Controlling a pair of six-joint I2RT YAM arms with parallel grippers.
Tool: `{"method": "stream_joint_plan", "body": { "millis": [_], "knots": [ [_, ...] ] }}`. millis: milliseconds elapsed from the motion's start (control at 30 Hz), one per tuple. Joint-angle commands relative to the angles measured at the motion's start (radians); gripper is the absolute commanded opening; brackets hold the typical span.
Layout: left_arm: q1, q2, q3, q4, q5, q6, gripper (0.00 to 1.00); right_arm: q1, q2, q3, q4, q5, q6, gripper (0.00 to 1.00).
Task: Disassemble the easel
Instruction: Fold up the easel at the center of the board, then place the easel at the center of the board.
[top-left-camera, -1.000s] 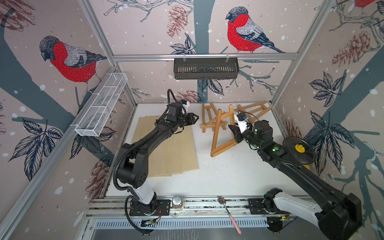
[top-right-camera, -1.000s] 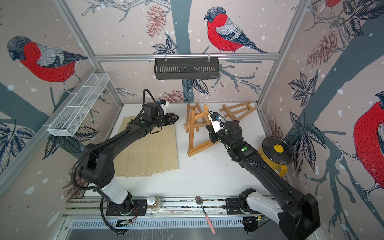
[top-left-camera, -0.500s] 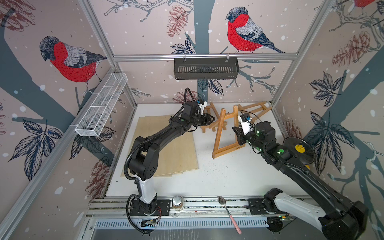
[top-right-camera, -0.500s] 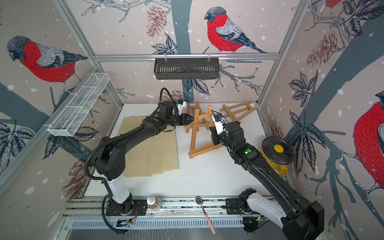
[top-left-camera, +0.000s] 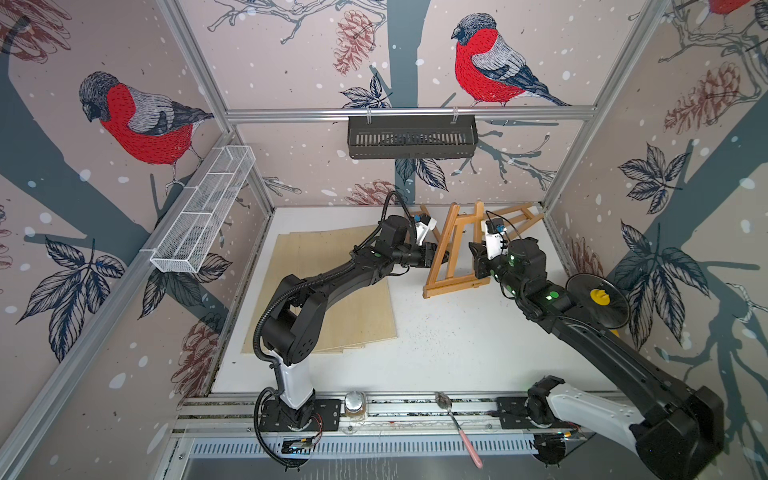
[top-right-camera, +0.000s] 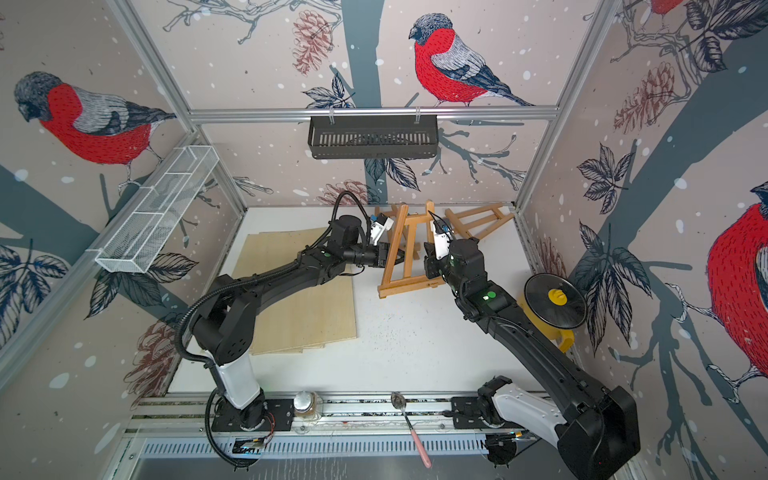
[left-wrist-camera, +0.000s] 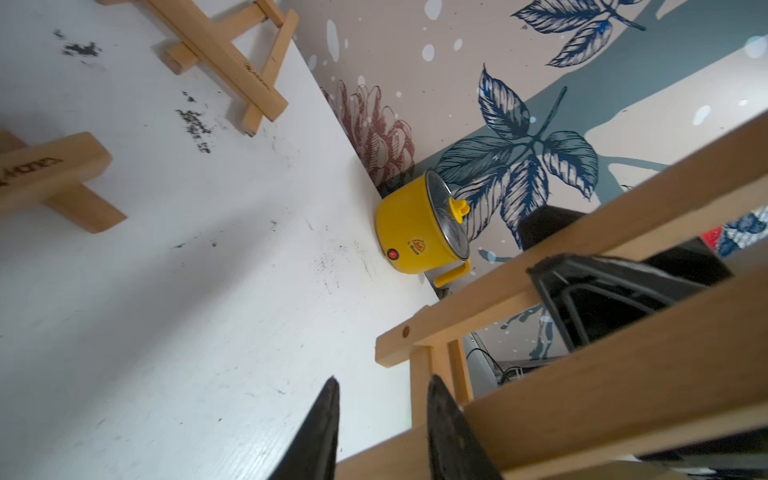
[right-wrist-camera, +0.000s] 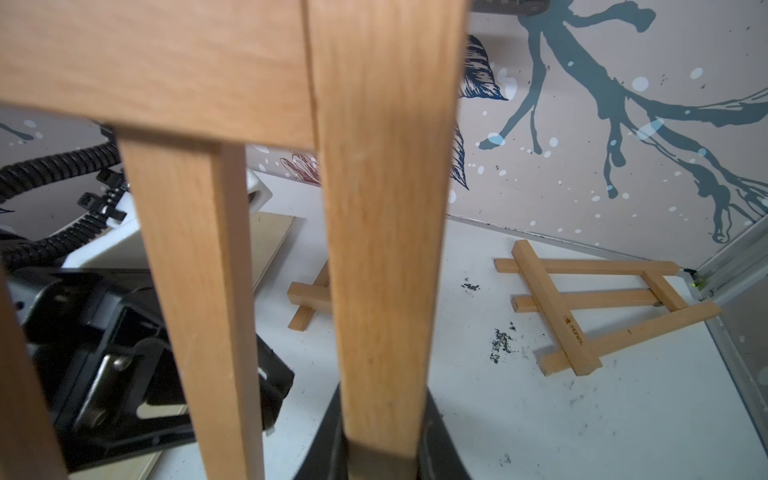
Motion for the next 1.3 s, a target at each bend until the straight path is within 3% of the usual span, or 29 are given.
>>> {"method": "stream_joint_plan", "body": {
  "millis": [0,100,267,600,867,1000,1267],
  "knots": [
    [-0.012,0.004,-0.01,0.132,0.113,-0.071,0.36,-0.014,-0.001,-0.009,0.11,0.08,0.047,0.07],
    [-0.01,-0.008,-0.012,0.053,0.07,-0.021,0.36,-0.029,-0.008,-0.005,0.079,0.097,0.054,0.07],
    [0.044,-0.053,0.025,-0.248,-0.127,0.164,0.39,-0.058,-0.056,0.03,-0.055,0.137,0.055,0.07],
    [0.247,-0.23,-0.099,-0.345,-0.215,0.22,0.39,-0.24,-0.064,0.071,-0.318,0.088,0.11,0.07],
    [0.297,-0.305,-0.106,-0.431,-0.248,0.28,0.4,-0.311,0.123,0.128,-0.517,0.101,0.079,0.07],
    [0.311,-0.337,-0.108,-0.46,-0.246,0.303,0.39,-0.311,0.274,0.164,-0.588,0.168,0.076,0.07],
    [0.335,-0.43,-0.144,-0.47,-0.298,0.31,0.4,-0.311,0.524,0.205,-0.587,0.259,0.044,0.07]
  ]
}}
